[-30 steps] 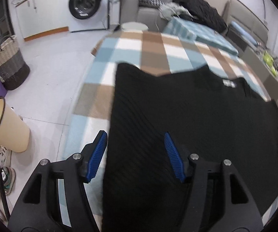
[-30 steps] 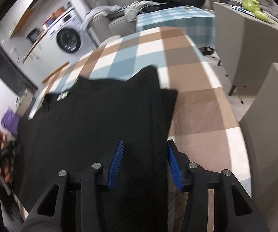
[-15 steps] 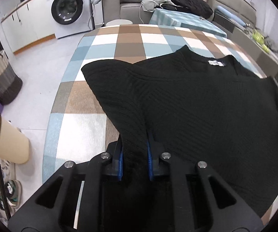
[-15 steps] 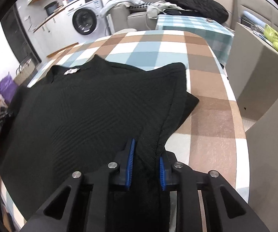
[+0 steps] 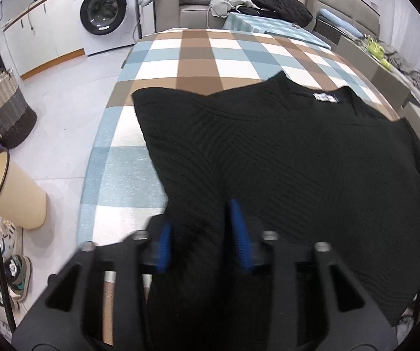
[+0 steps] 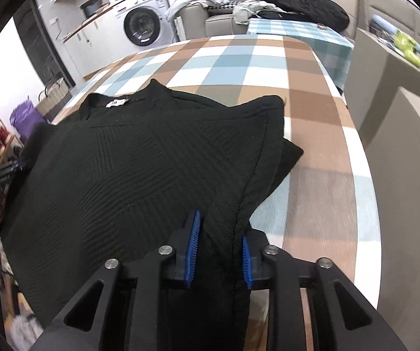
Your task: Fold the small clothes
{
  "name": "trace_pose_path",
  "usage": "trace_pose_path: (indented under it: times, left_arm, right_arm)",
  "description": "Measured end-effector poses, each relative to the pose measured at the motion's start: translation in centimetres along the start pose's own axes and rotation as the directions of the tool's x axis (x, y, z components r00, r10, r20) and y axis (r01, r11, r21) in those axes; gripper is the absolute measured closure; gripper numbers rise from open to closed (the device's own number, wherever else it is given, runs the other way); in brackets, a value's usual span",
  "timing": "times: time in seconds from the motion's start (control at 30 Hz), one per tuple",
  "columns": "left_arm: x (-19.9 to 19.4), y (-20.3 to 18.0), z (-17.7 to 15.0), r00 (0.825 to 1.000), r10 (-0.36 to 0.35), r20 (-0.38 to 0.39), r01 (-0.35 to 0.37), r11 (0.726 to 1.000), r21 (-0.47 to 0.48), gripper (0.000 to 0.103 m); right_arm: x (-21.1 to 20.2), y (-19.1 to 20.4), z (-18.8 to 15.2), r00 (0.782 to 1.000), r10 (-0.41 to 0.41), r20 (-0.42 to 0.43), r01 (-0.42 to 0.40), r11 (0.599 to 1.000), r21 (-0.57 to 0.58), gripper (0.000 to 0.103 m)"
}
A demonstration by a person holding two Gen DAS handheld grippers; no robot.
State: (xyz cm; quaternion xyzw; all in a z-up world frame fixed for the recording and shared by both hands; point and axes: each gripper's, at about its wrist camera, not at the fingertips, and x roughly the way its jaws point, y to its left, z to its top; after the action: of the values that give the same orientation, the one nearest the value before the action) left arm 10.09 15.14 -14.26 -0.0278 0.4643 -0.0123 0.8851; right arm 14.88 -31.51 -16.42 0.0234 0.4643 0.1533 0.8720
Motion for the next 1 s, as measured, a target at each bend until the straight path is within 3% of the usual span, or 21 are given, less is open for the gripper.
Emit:
trace_pose_path:
  times: [0.1, 0.27, 0.43, 0.67, 0.73, 0.83, 0.9, 1.0]
  left_arm:
    - [-0.3, 0.7, 1.4, 1.000, 0.008, 0.020, -0.007, 0.999, -0.033, 0.057]
    - [1.1, 1.3, 4.3, 0.998, 0.054, 0.031, -0.052, 0.997, -0.064, 0.056]
    - [2.6, 1.0, 6.1, 0.997, 0.072, 0.037, -0.069, 0.995, -0.067, 0.057]
    - [1.8, 1.1, 6.3, 0.994, 0.072, 0.083, -0.066, 0.995, -0.074, 0.084]
    - [1.5, 1.1, 6.3, 0.993, 0.067, 0.099, -0.060, 0.996, -0.071, 0.086]
    - [1.0, 0.8, 6.1, 0.990, 0.064, 0.127, -0.058, 0.997, -0.046, 0.086]
    - [0.5, 0.7, 6.0, 0.988, 0.061, 0.140, -0.056, 0.997, -0.044, 0.086]
    - [-0.2, 0.9, 5.8, 0.987, 0.044, 0.157, -0.035, 0.998, -0.059, 0.086]
  right_arm:
    - [-0.6, -1.0, 0.7, 1.000, 0.010, 0.025, -0.011, 0.998, 0.063, 0.061]
    - [-1.0, -2.6, 2.6, 0.994, -0.015, 0.105, 0.003, 0.994, 0.113, 0.060]
    - [-0.5, -4.1, 4.5, 0.985, 0.050, 0.164, -0.077, 0.984, 0.161, 0.060]
    - [1.4, -3.9, 5.7, 0.991, 0.017, 0.132, -0.034, 0.991, 0.127, 0.060]
    - [1.3, -3.7, 5.8, 0.990, 0.016, 0.141, -0.030, 0.994, 0.103, 0.072]
    - [1.3, -3.0, 5.7, 0.987, -0.078, 0.141, 0.072, 0.996, 0.044, 0.091]
    - [1.1, -2.6, 5.4, 0.984, -0.089, 0.154, 0.089, 0.996, 0.007, 0.097]
    - [0.2, -2.1, 5.1, 0.973, -0.094, 0.209, 0.100, 0.995, -0.020, 0.098]
